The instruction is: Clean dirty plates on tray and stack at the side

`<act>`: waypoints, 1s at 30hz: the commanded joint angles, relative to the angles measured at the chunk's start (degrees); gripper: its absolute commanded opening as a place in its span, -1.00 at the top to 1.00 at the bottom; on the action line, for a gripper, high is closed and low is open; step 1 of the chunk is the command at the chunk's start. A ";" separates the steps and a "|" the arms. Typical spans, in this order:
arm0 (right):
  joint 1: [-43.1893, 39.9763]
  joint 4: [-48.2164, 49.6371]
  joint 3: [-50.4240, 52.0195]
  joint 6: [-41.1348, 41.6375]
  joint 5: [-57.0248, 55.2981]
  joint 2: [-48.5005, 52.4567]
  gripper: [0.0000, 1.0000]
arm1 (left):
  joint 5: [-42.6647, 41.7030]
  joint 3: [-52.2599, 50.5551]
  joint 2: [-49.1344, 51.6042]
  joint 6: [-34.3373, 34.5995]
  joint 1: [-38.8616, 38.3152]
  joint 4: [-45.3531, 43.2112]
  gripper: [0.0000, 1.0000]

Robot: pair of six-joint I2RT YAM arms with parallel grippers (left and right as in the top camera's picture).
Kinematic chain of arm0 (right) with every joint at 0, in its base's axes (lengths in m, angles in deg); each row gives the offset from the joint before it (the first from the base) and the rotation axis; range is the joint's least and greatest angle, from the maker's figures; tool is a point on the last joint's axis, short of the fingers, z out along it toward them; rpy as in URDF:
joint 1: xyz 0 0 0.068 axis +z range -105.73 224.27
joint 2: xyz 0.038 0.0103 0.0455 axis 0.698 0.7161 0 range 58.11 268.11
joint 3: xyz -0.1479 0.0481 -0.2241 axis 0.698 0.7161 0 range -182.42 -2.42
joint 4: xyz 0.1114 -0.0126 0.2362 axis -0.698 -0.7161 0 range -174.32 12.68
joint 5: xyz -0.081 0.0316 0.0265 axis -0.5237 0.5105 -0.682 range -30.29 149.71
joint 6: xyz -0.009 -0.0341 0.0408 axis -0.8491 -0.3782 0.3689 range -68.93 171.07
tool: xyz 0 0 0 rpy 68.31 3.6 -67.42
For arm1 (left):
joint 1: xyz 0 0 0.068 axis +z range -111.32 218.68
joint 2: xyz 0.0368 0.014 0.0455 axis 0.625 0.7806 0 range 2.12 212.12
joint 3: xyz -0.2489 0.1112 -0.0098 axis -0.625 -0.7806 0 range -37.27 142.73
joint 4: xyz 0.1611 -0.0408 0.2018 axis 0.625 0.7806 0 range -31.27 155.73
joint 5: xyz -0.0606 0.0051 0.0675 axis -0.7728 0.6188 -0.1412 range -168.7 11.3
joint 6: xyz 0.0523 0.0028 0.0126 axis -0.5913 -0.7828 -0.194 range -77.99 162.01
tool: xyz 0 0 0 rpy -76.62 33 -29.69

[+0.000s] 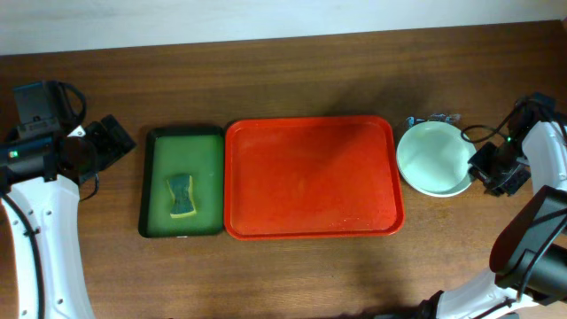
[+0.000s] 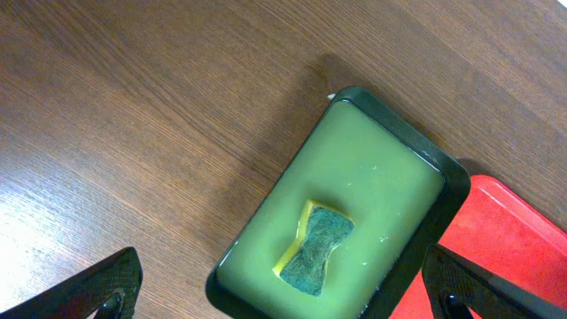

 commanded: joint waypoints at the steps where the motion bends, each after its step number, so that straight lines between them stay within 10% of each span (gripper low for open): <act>1: -0.15 0.02 0.26 -11.72 11.30 -0.57 -0.44 | -0.22 0.37 -0.98 0.76 0.09 -0.07 -0.98; 5: 5.60 0.11 0.13 -22.82 14.47 -0.61 -0.57 | -0.22 0.37 -0.98 0.76 0.09 -0.07 -0.98; 7: 8.81 0.09 0.13 -22.84 14.25 -0.61 -0.97 | -0.22 0.37 -0.98 0.76 0.09 -0.07 -0.98; 22: 9.66 0.35 0.31 -22.82 14.27 -2.10 -0.97 | -0.22 0.37 -0.98 0.74 0.09 -0.07 -0.98; 30: 15.15 0.31 0.31 -22.82 14.27 -29.62 -0.97 | -0.22 0.37 -0.98 0.76 0.09 -0.07 -0.98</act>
